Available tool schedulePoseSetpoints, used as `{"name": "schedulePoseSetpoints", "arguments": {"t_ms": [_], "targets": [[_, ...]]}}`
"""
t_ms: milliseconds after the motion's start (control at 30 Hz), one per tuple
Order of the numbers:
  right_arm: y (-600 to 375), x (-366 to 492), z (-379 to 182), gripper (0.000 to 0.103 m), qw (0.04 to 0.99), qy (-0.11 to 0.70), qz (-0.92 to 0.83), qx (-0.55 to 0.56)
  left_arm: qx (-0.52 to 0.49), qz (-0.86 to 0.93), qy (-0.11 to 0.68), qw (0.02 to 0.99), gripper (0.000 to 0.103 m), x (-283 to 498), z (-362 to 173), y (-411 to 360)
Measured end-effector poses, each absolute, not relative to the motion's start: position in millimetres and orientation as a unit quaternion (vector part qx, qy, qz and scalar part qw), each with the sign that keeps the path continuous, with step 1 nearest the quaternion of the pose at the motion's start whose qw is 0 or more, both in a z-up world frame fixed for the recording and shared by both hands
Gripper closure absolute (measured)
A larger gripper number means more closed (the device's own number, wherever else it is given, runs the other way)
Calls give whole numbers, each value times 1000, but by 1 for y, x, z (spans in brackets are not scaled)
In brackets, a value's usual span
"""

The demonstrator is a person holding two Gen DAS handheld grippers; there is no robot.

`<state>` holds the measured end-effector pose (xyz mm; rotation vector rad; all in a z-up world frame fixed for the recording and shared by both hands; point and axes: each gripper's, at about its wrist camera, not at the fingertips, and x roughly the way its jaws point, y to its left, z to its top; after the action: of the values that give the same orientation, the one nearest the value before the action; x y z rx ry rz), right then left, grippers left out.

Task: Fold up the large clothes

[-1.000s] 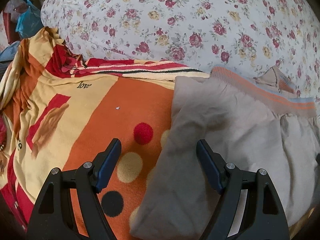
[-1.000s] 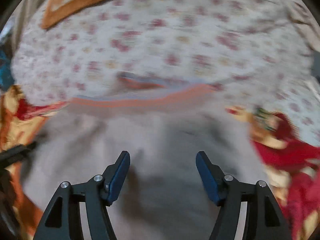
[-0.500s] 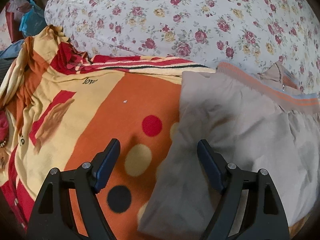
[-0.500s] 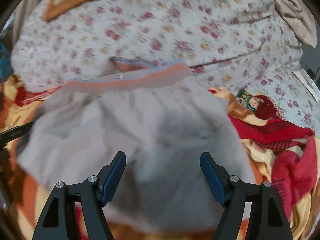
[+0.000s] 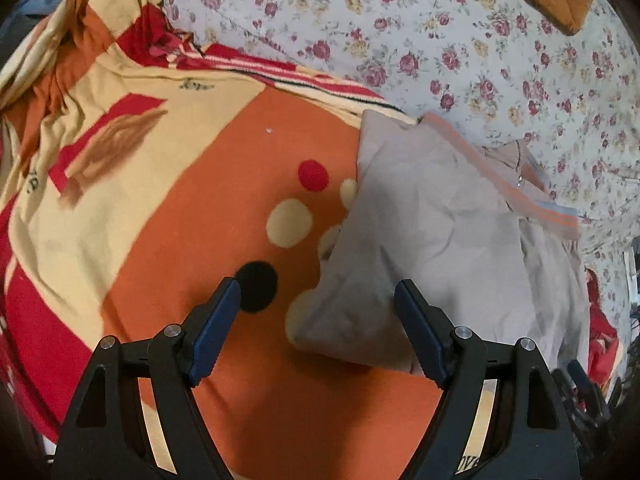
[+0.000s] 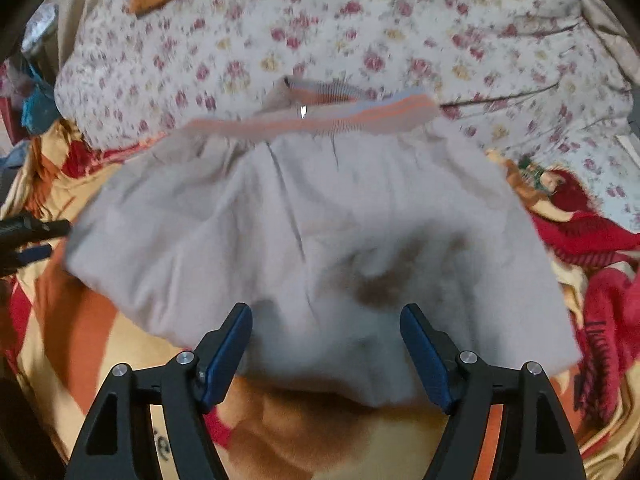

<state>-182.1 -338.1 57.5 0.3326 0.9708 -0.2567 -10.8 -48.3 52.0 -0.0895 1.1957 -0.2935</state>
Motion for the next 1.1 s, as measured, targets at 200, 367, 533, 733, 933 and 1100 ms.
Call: {"name": "schedulePoseSetpoints", "arguments": {"t_ms": [200, 367, 533, 733, 933, 1100], "targets": [[-332, -188, 62, 28, 870, 450, -127, 154, -33, -125, 544, 829, 23, -4, 50, -52], [-347, -179, 51, 28, 861, 446, -136, 204, -28, -124, 544, 829, 23, 2, 47, -55], [-354, -166, 56, 28, 863, 427, -146, 228, -27, -124, 546, 828, 23, 8, 44, -59], [-343, -150, 36, 28, 856, 451, -143, 208, -20, -123, 553, 824, 23, 12, 37, -65], [-347, -153, 27, 25, 853, 452, -133, 224, -12, -121, 555, 823, 23, 14, 33, -69], [-347, -153, 26, 24, 854, 452, -126, 224, -8, -120, 556, 822, 23, 15, 30, -72]]}}
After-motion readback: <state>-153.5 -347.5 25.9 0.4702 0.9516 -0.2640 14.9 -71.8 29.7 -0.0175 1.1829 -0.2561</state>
